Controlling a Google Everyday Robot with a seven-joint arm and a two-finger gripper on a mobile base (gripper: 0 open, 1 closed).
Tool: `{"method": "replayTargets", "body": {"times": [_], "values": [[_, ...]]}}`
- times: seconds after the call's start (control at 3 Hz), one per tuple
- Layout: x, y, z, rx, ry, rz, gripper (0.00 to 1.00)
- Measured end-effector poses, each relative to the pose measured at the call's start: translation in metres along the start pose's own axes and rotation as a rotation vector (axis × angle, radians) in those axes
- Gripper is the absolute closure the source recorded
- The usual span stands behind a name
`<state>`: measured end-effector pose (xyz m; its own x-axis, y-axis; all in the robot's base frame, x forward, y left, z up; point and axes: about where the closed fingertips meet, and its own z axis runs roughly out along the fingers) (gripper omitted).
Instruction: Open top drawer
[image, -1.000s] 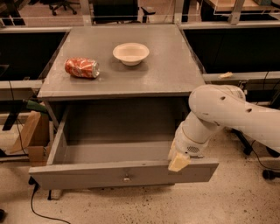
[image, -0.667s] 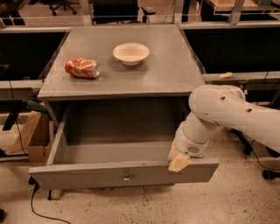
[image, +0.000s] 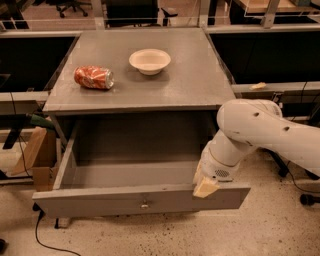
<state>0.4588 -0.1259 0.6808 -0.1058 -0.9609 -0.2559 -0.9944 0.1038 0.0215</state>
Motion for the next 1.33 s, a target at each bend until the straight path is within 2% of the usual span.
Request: {"method": "replayTargets", "body": {"times": [0.33,0.67,1.0,1.33], "values": [[0.0,0.0,0.0,0.0,0.0,0.0,0.11],[0.0,0.0,0.0,0.0,0.0,0.0,0.0],[0.006,0.008,0.001,0.0,-0.009,0.009,0.0],[0.014,0.026,0.001,0.008,-0.021,0.035,0.0]]}}
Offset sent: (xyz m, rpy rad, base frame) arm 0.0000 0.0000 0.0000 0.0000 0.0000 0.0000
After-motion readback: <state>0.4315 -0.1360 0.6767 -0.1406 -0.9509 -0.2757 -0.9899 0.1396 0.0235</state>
